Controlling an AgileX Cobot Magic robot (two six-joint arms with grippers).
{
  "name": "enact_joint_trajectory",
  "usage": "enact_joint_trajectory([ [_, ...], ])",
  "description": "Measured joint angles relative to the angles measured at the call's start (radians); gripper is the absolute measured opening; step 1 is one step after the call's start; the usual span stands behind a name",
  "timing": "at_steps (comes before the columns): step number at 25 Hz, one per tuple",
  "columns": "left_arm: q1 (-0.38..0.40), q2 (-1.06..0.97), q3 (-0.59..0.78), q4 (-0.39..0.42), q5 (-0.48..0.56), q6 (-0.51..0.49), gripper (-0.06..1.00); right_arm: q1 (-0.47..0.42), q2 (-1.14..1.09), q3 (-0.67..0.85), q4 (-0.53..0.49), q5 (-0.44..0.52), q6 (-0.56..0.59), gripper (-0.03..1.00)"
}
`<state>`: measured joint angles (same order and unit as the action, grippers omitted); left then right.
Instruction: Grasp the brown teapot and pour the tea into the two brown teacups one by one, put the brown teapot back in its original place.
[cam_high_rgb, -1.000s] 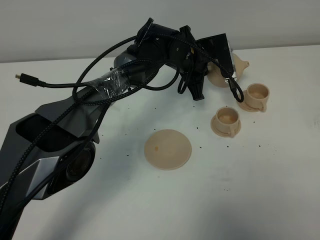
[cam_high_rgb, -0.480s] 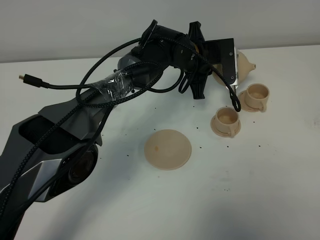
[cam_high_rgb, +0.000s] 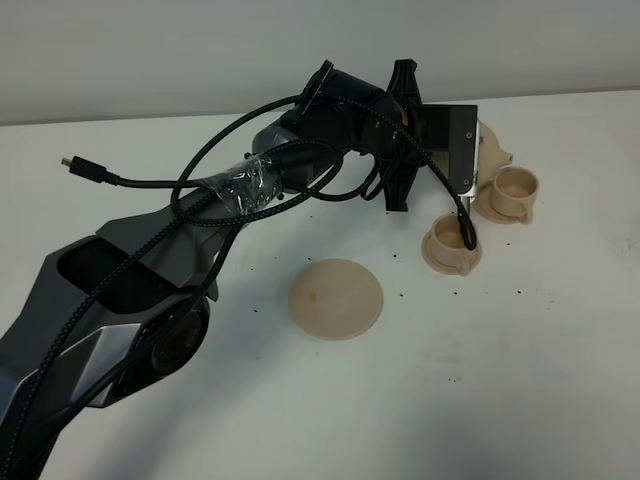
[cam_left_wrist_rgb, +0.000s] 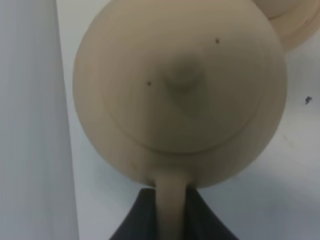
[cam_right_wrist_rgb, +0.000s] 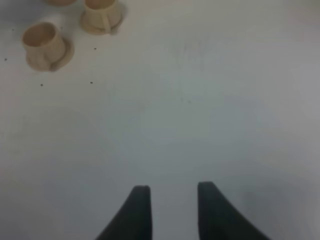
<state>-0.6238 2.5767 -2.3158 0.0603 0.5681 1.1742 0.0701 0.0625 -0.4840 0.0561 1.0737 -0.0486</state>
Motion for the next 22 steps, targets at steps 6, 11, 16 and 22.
enact_joint_trajectory([
  [6,-0.002,0.000,0.000,0.073,0.002,0.003,0.12,0.000,0.000,0.000,0.000,0.000,0.000,0.24],
  [11,-0.002,0.000,0.000,0.095,-0.015,0.003,0.12,0.000,0.000,0.000,0.000,0.000,0.000,0.24],
  [16,-0.002,0.000,0.000,0.095,-0.047,0.003,0.12,0.000,0.000,0.000,0.000,0.000,0.000,0.24],
  [22,-0.002,0.000,0.000,0.095,-0.047,0.003,0.12,0.000,0.000,0.000,0.000,0.000,0.000,0.24],
])
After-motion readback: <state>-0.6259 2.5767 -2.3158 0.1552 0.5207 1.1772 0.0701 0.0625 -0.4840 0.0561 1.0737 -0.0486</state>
